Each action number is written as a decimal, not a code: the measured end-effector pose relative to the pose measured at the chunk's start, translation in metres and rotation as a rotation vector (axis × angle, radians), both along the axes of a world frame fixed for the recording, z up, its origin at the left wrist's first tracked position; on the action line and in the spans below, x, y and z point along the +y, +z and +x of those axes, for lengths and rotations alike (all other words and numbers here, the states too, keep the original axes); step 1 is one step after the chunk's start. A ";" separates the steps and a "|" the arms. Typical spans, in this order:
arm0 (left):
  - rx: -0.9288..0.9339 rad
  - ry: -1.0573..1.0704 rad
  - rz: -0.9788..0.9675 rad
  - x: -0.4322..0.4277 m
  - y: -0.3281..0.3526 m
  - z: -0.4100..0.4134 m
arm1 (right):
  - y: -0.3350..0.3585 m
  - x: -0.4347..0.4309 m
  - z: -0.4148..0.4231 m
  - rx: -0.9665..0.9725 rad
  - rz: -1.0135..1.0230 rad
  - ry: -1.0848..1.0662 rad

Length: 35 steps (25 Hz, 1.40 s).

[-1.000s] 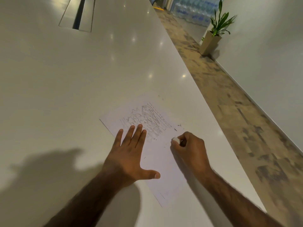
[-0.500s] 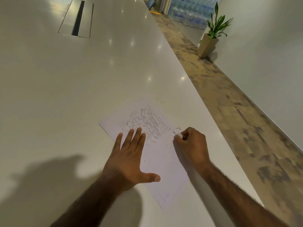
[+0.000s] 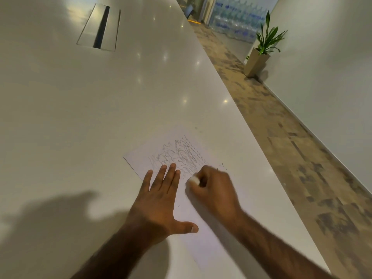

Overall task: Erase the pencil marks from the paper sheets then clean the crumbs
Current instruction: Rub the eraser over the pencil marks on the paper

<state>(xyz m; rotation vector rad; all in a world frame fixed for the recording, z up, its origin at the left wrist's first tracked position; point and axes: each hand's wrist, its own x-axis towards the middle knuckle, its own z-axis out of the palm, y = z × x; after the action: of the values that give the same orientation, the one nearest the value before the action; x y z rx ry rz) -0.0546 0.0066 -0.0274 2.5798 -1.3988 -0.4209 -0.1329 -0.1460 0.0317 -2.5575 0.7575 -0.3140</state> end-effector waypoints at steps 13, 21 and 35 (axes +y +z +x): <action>-0.031 0.008 -0.033 0.000 -0.004 0.002 | -0.021 0.016 -0.005 0.049 -0.041 0.070; 0.033 0.002 0.055 -0.003 0.004 0.001 | -0.003 -0.020 0.009 0.006 -0.009 -0.112; 0.053 -0.024 0.042 0.002 0.005 0.002 | -0.018 0.002 -0.005 0.050 -0.011 0.036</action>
<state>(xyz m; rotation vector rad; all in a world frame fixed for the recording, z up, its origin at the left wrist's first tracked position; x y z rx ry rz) -0.0524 0.0087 -0.0227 2.5677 -1.4189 -0.5237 -0.1380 -0.1444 0.0139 -2.5953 0.7284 -0.2437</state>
